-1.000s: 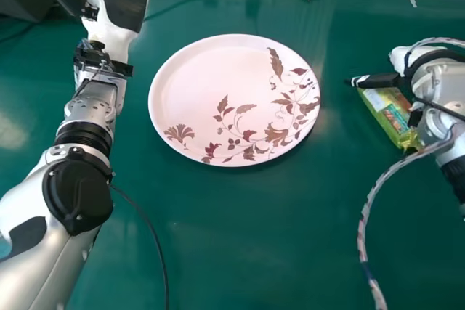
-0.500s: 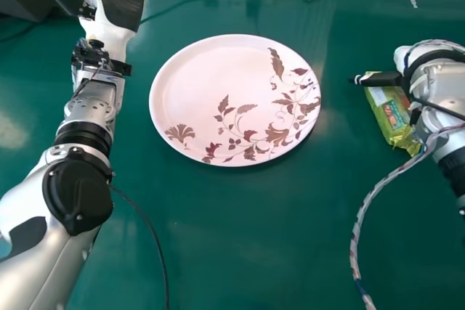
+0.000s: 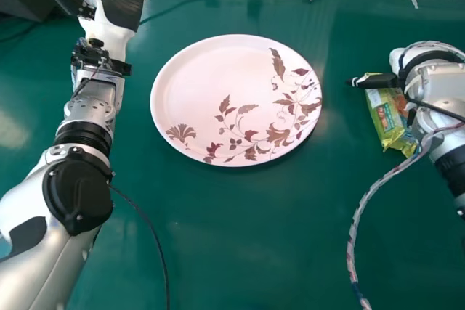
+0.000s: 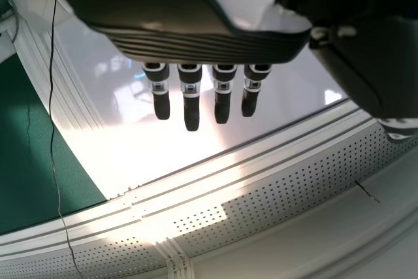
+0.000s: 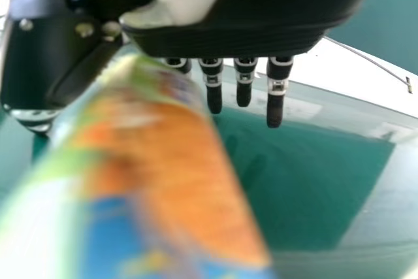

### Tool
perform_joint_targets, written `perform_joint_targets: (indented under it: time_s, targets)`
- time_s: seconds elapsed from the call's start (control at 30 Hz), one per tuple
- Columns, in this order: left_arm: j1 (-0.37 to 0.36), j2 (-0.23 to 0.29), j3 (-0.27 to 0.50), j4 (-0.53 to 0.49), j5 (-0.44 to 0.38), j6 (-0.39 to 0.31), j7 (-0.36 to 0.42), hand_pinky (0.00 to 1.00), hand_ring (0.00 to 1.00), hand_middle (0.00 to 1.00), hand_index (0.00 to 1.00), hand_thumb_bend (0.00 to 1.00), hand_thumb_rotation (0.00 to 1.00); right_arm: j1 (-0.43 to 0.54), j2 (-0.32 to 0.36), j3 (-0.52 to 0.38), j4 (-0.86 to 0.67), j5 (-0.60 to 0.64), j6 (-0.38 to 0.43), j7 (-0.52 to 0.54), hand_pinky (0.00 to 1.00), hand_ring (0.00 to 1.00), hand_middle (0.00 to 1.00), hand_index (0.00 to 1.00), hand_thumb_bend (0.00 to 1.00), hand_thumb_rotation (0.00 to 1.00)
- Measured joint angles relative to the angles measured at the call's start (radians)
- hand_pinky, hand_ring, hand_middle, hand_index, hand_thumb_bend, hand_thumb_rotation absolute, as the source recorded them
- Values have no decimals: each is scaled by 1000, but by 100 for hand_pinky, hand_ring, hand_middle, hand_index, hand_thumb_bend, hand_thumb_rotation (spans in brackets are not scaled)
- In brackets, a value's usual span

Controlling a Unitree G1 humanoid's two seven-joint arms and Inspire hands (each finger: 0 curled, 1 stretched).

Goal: Pick up biscuit and place it in the plate

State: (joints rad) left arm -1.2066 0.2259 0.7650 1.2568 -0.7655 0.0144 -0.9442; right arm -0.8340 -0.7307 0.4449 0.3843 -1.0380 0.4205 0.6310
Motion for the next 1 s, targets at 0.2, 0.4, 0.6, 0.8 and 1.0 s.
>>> perform_joint_targets:
  time_s: [0.2,0.4,0.6,0.8,1.0]
  targets:
    - [0,-1,-2,0,1,-13,0,93,92,99,100,100,73,51,-16,-48,-135,-1,16,6,82,94,100,100,100,75]
    - [-1,0,-2,0,1,-11,-2,93,91,99,100,100,74,100,-18,-77,-253,-18,65,33,83,94,100,100,100,73]
    - [-1,-1,-2,0,0,-9,2,91,91,98,100,100,73,143,-19,-106,-326,-36,91,62,82,93,100,100,100,74]
    - [-1,-1,-2,0,0,-2,3,91,89,97,99,100,70,175,-19,-132,-354,-54,111,63,84,94,100,100,100,75]
    - [-2,-1,-2,0,0,-2,3,96,92,99,99,100,72,225,-18,-141,-416,-76,153,116,84,94,100,100,100,77]
